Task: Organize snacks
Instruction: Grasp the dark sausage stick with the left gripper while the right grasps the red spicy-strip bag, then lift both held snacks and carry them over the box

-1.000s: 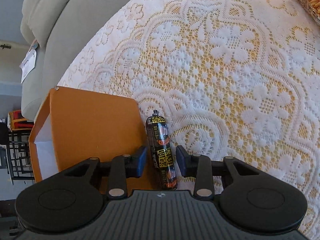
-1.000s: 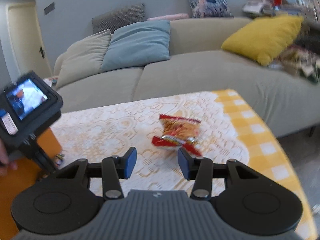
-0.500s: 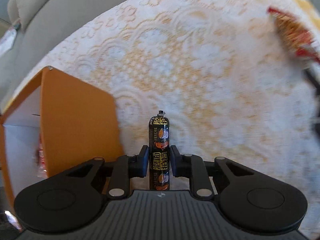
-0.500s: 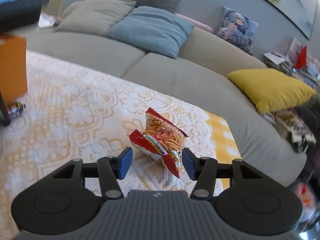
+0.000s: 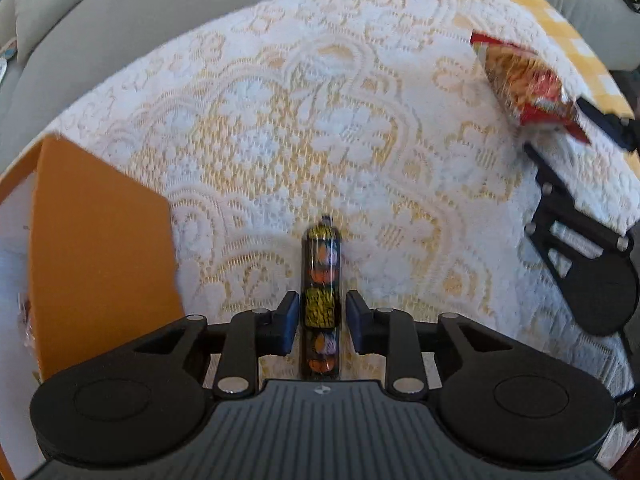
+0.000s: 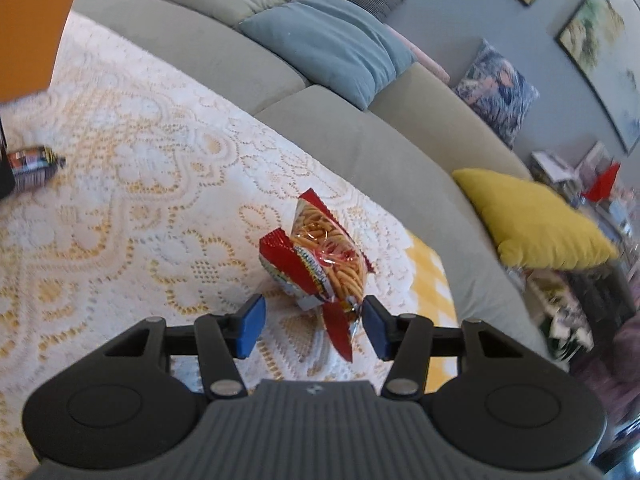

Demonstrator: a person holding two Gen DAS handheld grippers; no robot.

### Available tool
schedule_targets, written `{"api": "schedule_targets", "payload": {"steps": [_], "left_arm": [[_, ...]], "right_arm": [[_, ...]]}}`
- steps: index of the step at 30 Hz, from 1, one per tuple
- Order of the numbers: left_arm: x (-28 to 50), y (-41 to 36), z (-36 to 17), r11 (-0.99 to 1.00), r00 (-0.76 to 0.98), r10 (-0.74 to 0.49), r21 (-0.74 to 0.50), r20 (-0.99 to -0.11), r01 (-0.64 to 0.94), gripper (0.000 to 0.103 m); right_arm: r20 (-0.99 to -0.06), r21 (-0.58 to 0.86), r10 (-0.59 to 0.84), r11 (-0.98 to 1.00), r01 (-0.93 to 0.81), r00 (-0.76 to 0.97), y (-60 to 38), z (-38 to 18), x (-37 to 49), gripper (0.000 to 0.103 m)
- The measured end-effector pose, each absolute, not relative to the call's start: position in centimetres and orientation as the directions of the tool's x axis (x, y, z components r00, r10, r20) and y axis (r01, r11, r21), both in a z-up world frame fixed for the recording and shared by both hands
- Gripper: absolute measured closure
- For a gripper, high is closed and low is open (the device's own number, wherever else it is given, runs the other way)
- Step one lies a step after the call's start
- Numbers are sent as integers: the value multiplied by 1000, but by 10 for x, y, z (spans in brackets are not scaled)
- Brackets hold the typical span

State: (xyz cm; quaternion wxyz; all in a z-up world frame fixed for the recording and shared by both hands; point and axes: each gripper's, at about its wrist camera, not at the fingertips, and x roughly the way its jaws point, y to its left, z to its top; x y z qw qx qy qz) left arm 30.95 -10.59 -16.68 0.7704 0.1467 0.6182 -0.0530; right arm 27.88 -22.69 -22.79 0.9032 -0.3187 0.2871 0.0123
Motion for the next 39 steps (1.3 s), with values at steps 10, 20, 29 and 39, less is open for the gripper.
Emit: {"api": "schedule_targets", "payload": {"steps": [10,20,29,39], "left_arm": [[296,-104,-167,956,273,78,150,-959,252,78],[273,-94,-140,978,340,10,80,-940,195,78],[235,-79,-113,989,405,-57,4,-912,147,78],[190,-56,-80,987,463,-160,-137,-872,82,79]], "right_arm": [[-515,-599,-172,773,-209,840,-227,-232,283,70],[-538,-521,-124,827,-213,834,-232,-215,281,83],[-515,-443,0,856,-267,857,-224,-179,237,83],[-591,-234,170,899,-370,788,-209,-149,181,83]]}}
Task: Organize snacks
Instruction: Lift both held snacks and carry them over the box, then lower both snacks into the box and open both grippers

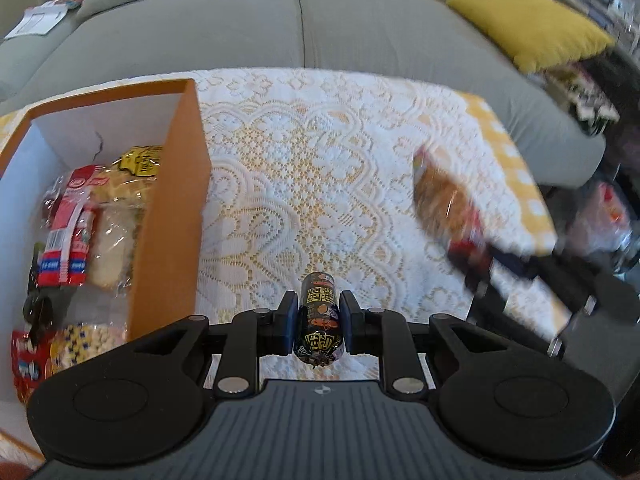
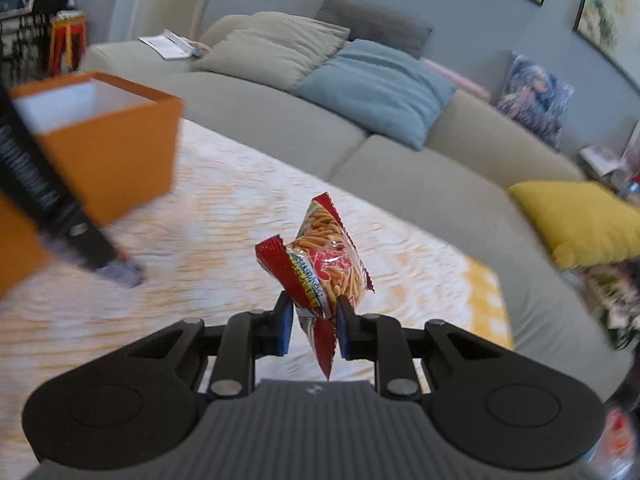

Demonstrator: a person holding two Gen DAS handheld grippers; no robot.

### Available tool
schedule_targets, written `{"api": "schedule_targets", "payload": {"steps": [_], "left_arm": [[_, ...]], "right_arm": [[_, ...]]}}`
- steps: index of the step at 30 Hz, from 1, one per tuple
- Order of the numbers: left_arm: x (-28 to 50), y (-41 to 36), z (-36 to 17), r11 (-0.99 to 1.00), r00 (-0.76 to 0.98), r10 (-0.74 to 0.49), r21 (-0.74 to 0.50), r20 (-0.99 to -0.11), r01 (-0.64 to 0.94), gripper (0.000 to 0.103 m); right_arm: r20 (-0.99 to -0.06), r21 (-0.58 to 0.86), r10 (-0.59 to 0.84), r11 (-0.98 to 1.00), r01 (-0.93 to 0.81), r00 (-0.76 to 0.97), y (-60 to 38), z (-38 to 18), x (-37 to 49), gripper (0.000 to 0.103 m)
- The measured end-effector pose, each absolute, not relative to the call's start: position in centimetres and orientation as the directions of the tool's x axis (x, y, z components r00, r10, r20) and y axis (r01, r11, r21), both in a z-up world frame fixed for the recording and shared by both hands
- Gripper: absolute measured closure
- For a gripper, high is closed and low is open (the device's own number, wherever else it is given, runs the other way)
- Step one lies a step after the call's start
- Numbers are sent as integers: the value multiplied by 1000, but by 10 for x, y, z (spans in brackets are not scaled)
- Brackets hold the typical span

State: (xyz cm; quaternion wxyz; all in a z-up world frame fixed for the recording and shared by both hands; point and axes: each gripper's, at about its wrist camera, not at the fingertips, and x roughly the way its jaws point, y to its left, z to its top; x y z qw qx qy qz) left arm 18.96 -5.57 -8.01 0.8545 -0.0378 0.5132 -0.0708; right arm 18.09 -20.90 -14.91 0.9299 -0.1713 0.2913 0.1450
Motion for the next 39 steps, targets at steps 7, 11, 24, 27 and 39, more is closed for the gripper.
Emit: {"api": "schedule_targets", "payload": {"steps": [7,11,24,27,39], "left_arm": [[161,-35,-46,972,539,-223,-227,-812,60,79],[150,-10,-32,965,580,-233,-257,-781,42,79],[125,102,-14,944,660,-133,-297,-739,-142,78],[125,119,-19,933,662,-130,-317,-738,-170,78],[147,154,-56,899,629,-165,-378,-760,-220,79]], "right_arm": [[-598,-95,268,912,-399,755,-200,-128,124,83],[-568,-45,330,902,-429,754,-181,-108,102,83],[-529,92,524,817,-569,667,-101,-64,80,83],[-534,70,549,787,-613,643,-79,-56,86,83],[-715,-57,460,713,-699,527,3,-68,144,83]]}}
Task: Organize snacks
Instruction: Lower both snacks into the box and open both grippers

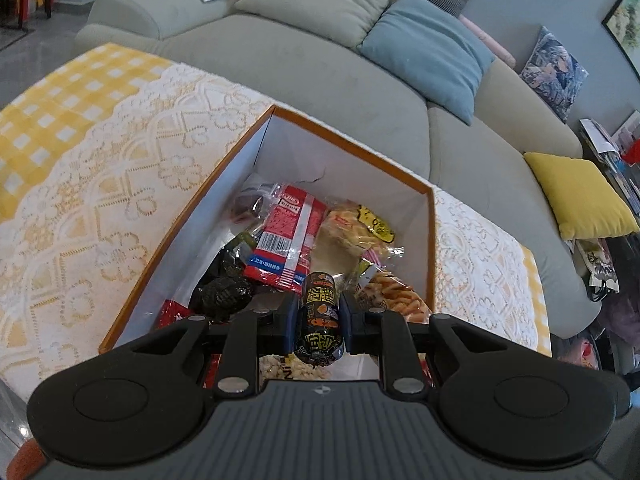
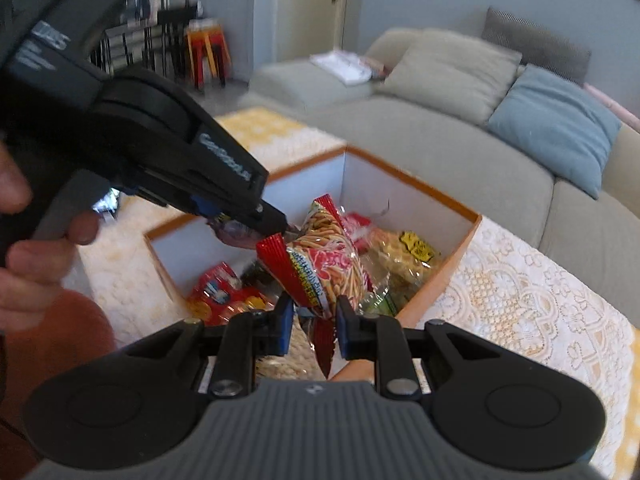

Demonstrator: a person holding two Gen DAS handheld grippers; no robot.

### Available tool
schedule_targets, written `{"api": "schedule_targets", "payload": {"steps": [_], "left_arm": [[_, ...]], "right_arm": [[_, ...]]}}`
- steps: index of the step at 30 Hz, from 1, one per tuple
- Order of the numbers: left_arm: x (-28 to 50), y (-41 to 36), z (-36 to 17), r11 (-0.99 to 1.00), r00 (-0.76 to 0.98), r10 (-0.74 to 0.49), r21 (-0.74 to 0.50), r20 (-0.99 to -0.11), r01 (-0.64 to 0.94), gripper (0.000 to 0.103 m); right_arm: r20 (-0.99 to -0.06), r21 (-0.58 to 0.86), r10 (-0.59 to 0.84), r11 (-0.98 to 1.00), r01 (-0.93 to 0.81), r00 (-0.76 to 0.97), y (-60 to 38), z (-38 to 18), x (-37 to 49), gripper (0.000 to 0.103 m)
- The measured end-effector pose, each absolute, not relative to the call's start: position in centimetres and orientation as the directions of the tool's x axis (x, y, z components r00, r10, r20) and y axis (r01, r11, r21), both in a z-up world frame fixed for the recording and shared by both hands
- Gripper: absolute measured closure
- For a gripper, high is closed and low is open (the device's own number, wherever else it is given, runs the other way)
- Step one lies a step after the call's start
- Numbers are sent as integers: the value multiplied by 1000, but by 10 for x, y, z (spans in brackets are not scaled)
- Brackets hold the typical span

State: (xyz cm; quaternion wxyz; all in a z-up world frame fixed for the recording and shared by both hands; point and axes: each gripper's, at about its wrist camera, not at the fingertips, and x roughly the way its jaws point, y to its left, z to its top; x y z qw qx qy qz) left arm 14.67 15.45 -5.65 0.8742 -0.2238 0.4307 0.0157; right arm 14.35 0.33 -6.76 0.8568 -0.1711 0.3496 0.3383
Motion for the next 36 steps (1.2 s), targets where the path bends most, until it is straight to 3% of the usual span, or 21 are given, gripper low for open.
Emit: {"api": "schedule_targets", "payload": {"steps": [11,23,24,28,32,36], "left_arm": [[173,155,-83,908,570,-182,-359,-801,-215,79],[179,159,-99,914,482,-175,-324,-859,-245,78],[178,160,-97,912,483,-177,-328,-858,-248,77],[176,158,-88,915,461,-148,-298,-875,-272,46],[169,154,-72,920,470,-149,-296,-870,-257,41],[156,145,-47,935,497,-121,-267,-859,-233,41]], "right_arm": [[-852,-95,342,645,-759,397,27,-88,179,83],[-880,-68,325,635,-769,346,29,-95,185,82],[-879,-62,330,635,-770,343,27,-94,184,81],[-877,-41,347,636,-771,333,24,-85,179,69],[-872,-32,361,632,-774,330,19,-73,168,59],[-865,-25,360,664,-747,349,6,-59,158,56]]}}
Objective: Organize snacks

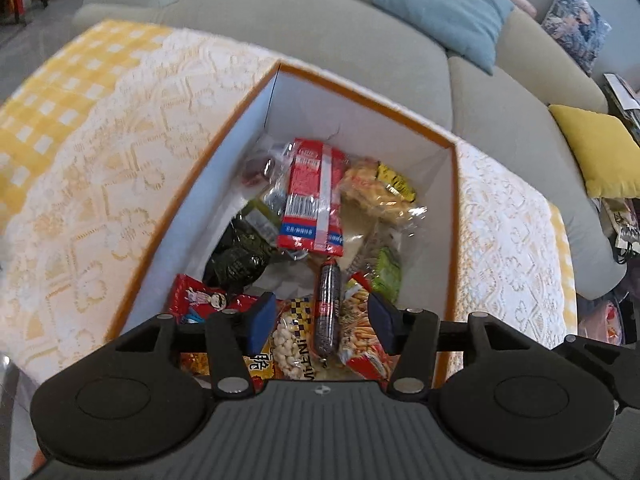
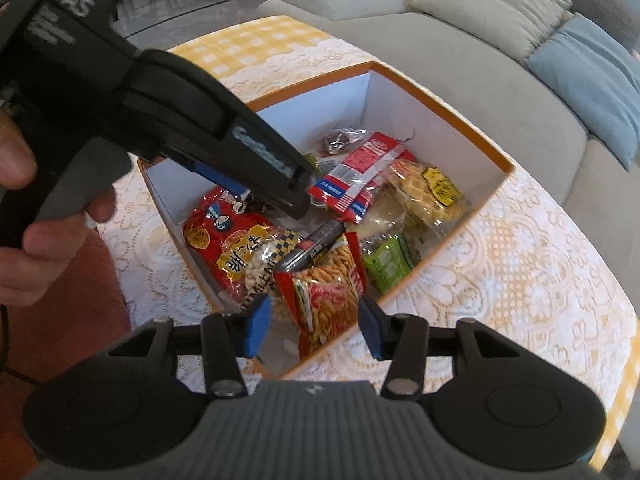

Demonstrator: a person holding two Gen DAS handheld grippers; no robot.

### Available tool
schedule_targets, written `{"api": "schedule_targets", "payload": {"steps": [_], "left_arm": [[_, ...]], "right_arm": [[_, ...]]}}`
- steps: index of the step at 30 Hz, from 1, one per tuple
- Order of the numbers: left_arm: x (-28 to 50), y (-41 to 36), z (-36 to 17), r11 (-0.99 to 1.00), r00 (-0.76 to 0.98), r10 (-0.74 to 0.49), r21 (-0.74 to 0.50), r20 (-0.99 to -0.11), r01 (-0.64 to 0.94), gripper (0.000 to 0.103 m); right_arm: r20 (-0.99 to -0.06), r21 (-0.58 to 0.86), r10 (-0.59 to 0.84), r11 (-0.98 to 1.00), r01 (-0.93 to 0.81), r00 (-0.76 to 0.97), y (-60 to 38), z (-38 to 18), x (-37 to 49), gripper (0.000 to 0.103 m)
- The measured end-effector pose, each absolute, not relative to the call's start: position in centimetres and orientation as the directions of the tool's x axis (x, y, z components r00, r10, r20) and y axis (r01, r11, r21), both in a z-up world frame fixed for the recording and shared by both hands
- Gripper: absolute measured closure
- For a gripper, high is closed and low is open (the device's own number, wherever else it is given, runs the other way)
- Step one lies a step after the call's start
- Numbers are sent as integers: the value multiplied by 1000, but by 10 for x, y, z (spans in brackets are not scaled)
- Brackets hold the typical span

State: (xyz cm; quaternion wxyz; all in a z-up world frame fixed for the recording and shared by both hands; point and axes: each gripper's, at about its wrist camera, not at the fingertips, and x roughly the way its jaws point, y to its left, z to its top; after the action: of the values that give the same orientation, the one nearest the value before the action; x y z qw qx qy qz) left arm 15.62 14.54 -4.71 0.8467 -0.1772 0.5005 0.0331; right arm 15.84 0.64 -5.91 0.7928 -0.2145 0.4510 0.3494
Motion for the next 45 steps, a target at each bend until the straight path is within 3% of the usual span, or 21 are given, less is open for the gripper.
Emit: {"api": "schedule_targets", "payload": {"steps": [8,15,17,18,25,32,40,45], "left_arm": [[111,100,20,990,685,43,-61,-728,-127,40],[65,60,51,996,802,83,34,-591,-78,37],[51,50,56,995,828,96,60,-552,-76,33],[46,46,57,994,838,107,75,-535,-79,29],[8,22,42,984,879,155,147,-450,-98,18],[-1,18,20,988,848,143,118,-510,-95,18],[13,33,-6,989,764,149,78,-628,-129,18],[12,36,-15,989,744,144,83,-652,-119,18]], "right_arm": [[-750,91,438,810,-579,496,-60,-14,131,55],[-615,121,401,899,-421,679,-112,20,83,53],[-569,130,382,916,-380,728,-124,26,69,37],[-541,126,368,925,-360,756,-129,29,60,33],[-403,128,302,953,-274,864,-146,31,6,28],[-385,94,280,960,-265,879,-137,10,-17,28],[-447,73,231,972,-222,864,-134,-13,-18,28],[-503,86,221,975,-206,836,-134,-28,-10,28]]}}
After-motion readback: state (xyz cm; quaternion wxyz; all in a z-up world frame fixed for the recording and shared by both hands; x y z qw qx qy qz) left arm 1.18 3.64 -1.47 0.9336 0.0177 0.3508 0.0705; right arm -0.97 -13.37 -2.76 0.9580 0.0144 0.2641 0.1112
